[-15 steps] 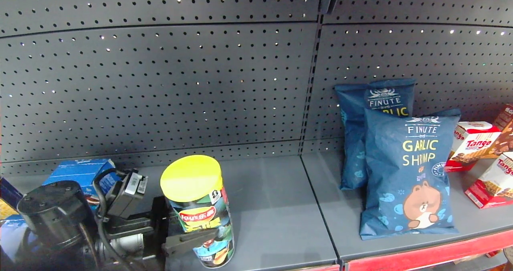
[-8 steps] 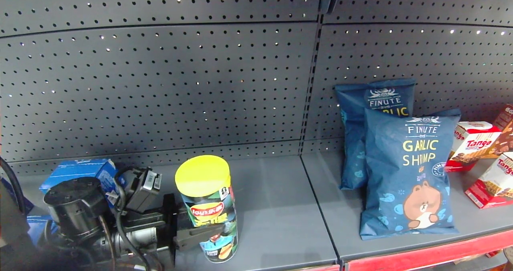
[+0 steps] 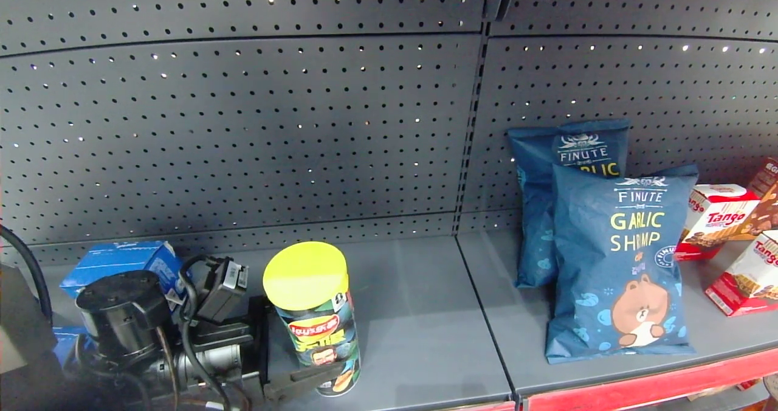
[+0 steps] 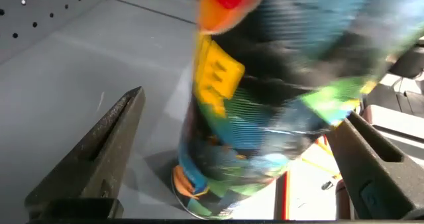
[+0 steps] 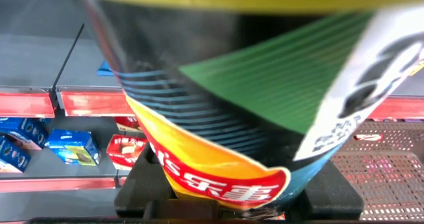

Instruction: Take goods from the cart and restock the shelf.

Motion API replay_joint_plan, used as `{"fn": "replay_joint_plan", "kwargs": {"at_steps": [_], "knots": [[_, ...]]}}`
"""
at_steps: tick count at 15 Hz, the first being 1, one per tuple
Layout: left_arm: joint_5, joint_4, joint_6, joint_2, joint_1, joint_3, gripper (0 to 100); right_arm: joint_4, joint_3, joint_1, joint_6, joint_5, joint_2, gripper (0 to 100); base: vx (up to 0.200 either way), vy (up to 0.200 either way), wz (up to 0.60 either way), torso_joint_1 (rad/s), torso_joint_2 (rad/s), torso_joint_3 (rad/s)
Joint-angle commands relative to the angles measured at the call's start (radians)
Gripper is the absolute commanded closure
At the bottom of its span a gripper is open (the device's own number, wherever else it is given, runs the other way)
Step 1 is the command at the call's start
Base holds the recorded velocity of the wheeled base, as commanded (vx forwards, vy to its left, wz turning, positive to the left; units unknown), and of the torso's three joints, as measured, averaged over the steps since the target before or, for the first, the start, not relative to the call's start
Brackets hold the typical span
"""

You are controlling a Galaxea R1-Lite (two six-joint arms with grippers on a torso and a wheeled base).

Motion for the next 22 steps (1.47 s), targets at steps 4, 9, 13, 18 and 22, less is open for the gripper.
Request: {"fn": "replay_joint_plan", "kwargs": {"at_steps": [4, 9, 13, 18, 22], "knots": [[-0.002, -0.001, 0.004, -0.078, 0.04, 0.035, 0, 0.0, 0.01, 0.0, 0.001, 0.002, 0.001, 100, 0.0, 0.0, 0.0, 0.0, 0.0, 0.0], [-0.011, -0.001, 0.044, -0.187, 0.117, 0.153, 0, 0.0, 0.01, 0.007, 0.003, 0.002, 0.001, 100, 0.0, 0.0, 0.0, 0.0, 0.0, 0.0], [0.0, -0.001, 0.031, -0.333, 0.141, 0.168, 0, -0.001, 0.014, 0.011, 0.006, 0.003, 0.003, 100, 0.0, 0.0, 0.0, 0.0, 0.0, 0.0], [0.013, 0.0, 0.027, -0.436, 0.299, 0.17, 0, -0.006, 0.018, 0.004, 0.006, 0.0, 0.001, 100, 0.0, 0.0, 0.0, 0.0, 0.0, 0.0], [0.273, 0.002, 0.039, -0.48, 0.328, 0.17, 0, -0.006, 0.019, 0.004, 0.006, -0.001, 0.003, 100, 0.0, 0.0, 0.0, 0.0, 0.0, 0.0]]}}
